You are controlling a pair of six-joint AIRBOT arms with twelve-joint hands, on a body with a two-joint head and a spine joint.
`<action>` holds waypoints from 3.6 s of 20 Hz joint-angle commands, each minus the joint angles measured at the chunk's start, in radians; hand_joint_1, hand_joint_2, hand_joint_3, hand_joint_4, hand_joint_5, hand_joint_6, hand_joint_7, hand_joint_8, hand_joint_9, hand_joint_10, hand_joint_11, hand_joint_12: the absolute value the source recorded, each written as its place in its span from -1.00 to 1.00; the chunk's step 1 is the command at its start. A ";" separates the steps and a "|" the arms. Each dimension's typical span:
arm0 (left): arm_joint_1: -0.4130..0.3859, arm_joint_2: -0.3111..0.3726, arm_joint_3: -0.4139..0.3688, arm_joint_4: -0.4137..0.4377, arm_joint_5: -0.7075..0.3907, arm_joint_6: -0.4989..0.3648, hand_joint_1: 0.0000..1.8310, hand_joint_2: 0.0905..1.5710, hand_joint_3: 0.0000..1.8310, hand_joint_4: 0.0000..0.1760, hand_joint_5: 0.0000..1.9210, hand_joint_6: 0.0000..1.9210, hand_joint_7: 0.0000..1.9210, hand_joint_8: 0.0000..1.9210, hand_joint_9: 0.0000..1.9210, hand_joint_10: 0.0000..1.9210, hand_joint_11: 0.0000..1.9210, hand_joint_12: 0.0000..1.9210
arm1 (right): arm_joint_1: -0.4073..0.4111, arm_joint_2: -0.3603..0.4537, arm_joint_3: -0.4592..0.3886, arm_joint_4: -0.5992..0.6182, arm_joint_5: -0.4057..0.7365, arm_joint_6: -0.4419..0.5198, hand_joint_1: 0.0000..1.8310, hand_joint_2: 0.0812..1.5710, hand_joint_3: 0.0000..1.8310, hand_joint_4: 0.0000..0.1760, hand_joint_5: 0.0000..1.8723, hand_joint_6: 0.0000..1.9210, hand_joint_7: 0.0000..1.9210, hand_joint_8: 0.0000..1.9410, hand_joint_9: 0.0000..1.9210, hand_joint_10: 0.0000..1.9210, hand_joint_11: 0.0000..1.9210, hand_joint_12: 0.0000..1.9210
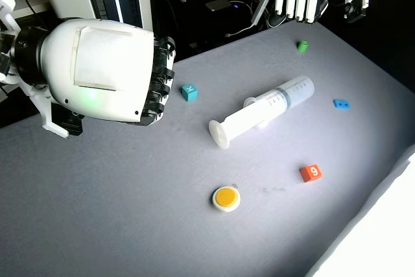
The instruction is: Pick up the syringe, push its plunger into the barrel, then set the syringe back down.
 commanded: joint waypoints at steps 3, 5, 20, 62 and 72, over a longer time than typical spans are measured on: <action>-0.008 -0.006 0.014 -0.086 -0.060 0.013 -1.00 0.57 -0.97 -1.00 -1.00 -1.00 -1.00 -1.00 -1.00 -1.00 -1.00 -1.00 | 0.006 0.004 -0.002 0.071 0.088 0.025 -1.00 0.59 -0.98 -1.00 -0.94 -1.00 -0.97 -1.00 -1.00 -1.00 -1.00 -1.00; -0.005 -0.005 0.019 -0.083 -0.067 0.014 -1.00 0.58 -0.98 -1.00 -1.00 -1.00 -1.00 -1.00 -1.00 -1.00 -1.00 -1.00 | 0.000 0.005 -0.002 0.072 0.089 0.060 -1.00 0.59 -0.99 -1.00 -0.97 -1.00 -0.98 -1.00 -1.00 -1.00 -1.00 -1.00; -0.001 -0.009 0.026 -0.120 -0.069 0.035 0.02 0.18 -0.97 -1.00 -1.00 -1.00 -1.00 -1.00 -1.00 -1.00 -1.00 -1.00 | -0.134 0.007 -0.051 0.237 0.126 -0.066 -1.00 0.59 -1.00 -1.00 -0.94 -0.98 -0.97 -0.99 -0.99 -1.00 -0.99 -0.99; -0.001 -0.186 -0.277 -0.755 1.677 -0.068 0.20 -0.04 -1.00 -1.00 -1.00 -1.00 -1.00 -1.00 -1.00 -1.00 -0.99 -0.99 | -0.380 -0.002 -0.299 0.896 0.438 -0.415 -1.00 0.59 -1.00 -1.00 -0.88 -1.00 -0.89 -1.00 -0.94 -1.00 -0.99 -0.98; 0.042 -0.293 -0.188 -0.770 1.667 -0.068 0.21 -0.02 -1.00 -1.00 -1.00 -1.00 -1.00 -1.00 -1.00 -1.00 -1.00 -0.87 | -0.474 -0.041 -0.335 0.941 0.559 -0.363 -1.00 0.60 -1.00 -1.00 -0.84 -1.00 -0.84 -1.00 -0.89 -0.99 -1.00 -0.77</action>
